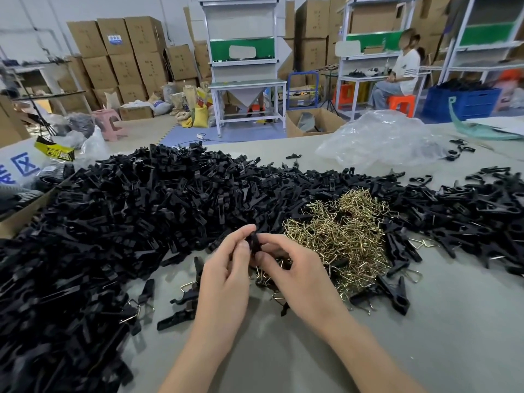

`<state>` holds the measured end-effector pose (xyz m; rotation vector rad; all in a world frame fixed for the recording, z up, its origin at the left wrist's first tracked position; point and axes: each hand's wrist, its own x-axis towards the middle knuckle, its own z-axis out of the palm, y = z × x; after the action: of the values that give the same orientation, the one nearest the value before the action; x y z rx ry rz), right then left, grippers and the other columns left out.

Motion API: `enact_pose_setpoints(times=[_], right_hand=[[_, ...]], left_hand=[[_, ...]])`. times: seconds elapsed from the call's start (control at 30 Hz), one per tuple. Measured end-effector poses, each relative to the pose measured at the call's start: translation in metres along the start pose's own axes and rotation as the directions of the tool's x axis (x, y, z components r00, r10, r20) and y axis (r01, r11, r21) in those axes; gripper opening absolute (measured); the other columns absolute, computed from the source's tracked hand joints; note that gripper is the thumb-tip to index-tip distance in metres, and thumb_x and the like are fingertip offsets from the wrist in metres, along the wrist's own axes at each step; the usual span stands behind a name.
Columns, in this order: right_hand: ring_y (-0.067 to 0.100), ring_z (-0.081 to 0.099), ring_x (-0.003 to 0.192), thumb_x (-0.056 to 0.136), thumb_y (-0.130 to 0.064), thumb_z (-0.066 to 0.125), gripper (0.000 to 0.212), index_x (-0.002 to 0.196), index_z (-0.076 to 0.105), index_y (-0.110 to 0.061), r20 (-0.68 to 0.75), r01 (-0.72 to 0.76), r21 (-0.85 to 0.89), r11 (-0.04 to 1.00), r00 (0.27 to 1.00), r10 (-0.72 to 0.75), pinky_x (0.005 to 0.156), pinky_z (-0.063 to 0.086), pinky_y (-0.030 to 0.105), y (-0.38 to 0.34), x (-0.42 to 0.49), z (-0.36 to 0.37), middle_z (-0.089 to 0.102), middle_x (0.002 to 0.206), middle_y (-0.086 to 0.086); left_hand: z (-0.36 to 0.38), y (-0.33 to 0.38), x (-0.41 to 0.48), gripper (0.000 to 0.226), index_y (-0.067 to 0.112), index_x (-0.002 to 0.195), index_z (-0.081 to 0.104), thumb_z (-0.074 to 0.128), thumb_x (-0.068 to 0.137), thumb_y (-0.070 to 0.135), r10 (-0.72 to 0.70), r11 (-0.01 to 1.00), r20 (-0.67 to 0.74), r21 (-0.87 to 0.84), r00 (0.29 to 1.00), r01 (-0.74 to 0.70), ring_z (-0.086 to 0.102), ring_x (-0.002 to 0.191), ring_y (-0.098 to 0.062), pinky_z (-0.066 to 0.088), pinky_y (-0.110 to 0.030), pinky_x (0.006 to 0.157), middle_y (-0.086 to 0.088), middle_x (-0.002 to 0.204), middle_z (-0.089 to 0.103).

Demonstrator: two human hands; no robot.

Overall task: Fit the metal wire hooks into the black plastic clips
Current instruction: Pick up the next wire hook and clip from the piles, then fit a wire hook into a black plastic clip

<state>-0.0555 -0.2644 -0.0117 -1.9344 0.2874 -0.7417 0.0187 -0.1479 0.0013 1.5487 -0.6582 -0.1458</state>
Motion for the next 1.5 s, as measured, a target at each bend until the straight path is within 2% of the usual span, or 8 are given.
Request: enact_pose_setpoints(times=[0.17, 0.27, 0.43, 0.6, 0.7, 1.1, 1.27, 1.5], right_hand=[[-0.003, 0.067, 0.099, 0.095, -0.021, 0.071, 0.023, 0.109, 0.068, -0.038, -0.061, -0.054, 0.143, 0.988, 0.996, 0.064, 0.086, 0.05, 0.011, 0.0, 0.006, -0.003, 0.072, 0.103, -0.025], [0.002, 0.071, 0.093, 0.094, -0.016, 0.072, 0.021, 0.11, 0.073, -0.031, -0.059, -0.081, 0.313, 0.946, 0.993, 0.104, 0.082, 0.053, 0.015, -0.002, 0.009, -0.006, 0.076, 0.1, -0.014], [0.004, 0.071, 0.098, 0.095, -0.01, 0.068, 0.03, 0.121, 0.07, -0.026, -0.008, -0.108, 0.42, 0.901, 0.992, 0.122, 0.086, 0.054, 0.019, -0.003, 0.011, -0.008, 0.078, 0.103, -0.007], [0.002, 0.07, 0.089, 0.093, -0.012, 0.071, 0.035, 0.125, 0.068, -0.027, 0.0, -0.125, 0.424, 0.897, 0.99, 0.138, 0.082, 0.053, 0.018, -0.002, 0.011, -0.008, 0.077, 0.102, -0.004], [0.001, 0.069, 0.085, 0.093, -0.012, 0.071, 0.035, 0.124, 0.068, -0.029, 0.004, -0.127, 0.418, 0.899, 0.99, 0.138, 0.081, 0.052, 0.017, -0.002, 0.011, -0.007, 0.077, 0.102, -0.004], [0.012, 0.071, 0.1, 0.093, -0.016, 0.072, 0.033, 0.121, 0.069, -0.035, -0.012, -0.143, 0.437, 0.888, 0.986, 0.165, 0.091, 0.057, 0.029, 0.0, 0.011, -0.006, 0.076, 0.105, -0.001], [0.015, 0.072, 0.101, 0.092, -0.017, 0.073, 0.032, 0.119, 0.071, -0.034, 0.002, -0.162, 0.485, 0.859, 0.983, 0.184, 0.083, 0.058, 0.024, -0.002, 0.011, -0.007, 0.076, 0.106, 0.0], [0.018, 0.072, 0.102, 0.091, -0.014, 0.072, 0.028, 0.112, 0.074, -0.033, 0.053, -0.193, 0.557, 0.808, 0.979, 0.198, 0.085, 0.057, 0.024, -0.004, 0.011, -0.007, 0.076, 0.106, 0.004]], left_hand=[[-0.006, 0.001, 0.008, 0.036, 0.04, 0.118, 0.063, 0.054, 0.102, 0.01, -0.055, 0.992, -0.095, -0.115, 0.994, 0.044, 0.068, 0.096, 0.0, 0.054, -0.016, 0.079, 0.016, 0.107, 0.074], [-0.005, 0.0, 0.009, 0.033, 0.033, 0.119, 0.065, 0.058, 0.1, 0.008, -0.087, 0.975, -0.049, -0.209, 0.995, 0.075, 0.07, 0.101, -0.004, 0.054, -0.015, 0.089, 0.013, 0.109, 0.075], [0.0, 0.001, 0.005, 0.032, 0.035, 0.11, 0.071, 0.062, 0.097, 0.007, -0.11, 0.952, 0.003, -0.289, 0.994, 0.106, 0.071, 0.105, -0.009, 0.054, -0.021, 0.092, 0.014, 0.109, 0.075], [0.0, 0.002, 0.003, 0.028, 0.033, 0.114, 0.07, 0.066, 0.094, 0.013, -0.072, 0.962, 0.001, -0.264, 0.997, 0.07, 0.069, 0.106, -0.004, 0.052, -0.014, 0.087, 0.013, 0.109, 0.075], [0.001, 0.001, 0.003, 0.025, 0.028, 0.114, 0.07, 0.067, 0.094, 0.013, -0.084, 0.959, 0.001, -0.271, 0.996, 0.081, 0.069, 0.106, -0.005, 0.052, -0.016, 0.092, 0.01, 0.108, 0.075], [0.005, 0.002, 0.001, 0.022, 0.018, 0.113, 0.069, 0.066, 0.094, 0.006, -0.078, 0.948, 0.019, -0.308, 0.997, 0.08, 0.072, 0.093, -0.007, 0.053, -0.014, 0.077, 0.002, 0.101, 0.077], [0.005, 0.005, -0.001, 0.021, 0.022, 0.109, 0.071, 0.066, 0.094, 0.008, -0.059, 0.955, 0.013, -0.29, 0.998, 0.06, 0.071, 0.079, -0.002, 0.052, -0.011, 0.072, 0.009, 0.086, 0.076], [0.003, 0.004, 0.0, 0.023, 0.029, 0.102, 0.075, 0.066, 0.094, 0.009, -0.038, 0.965, 0.007, -0.259, 0.999, 0.039, 0.07, 0.088, -0.008, 0.053, -0.015, 0.077, 0.005, 0.094, 0.076]])
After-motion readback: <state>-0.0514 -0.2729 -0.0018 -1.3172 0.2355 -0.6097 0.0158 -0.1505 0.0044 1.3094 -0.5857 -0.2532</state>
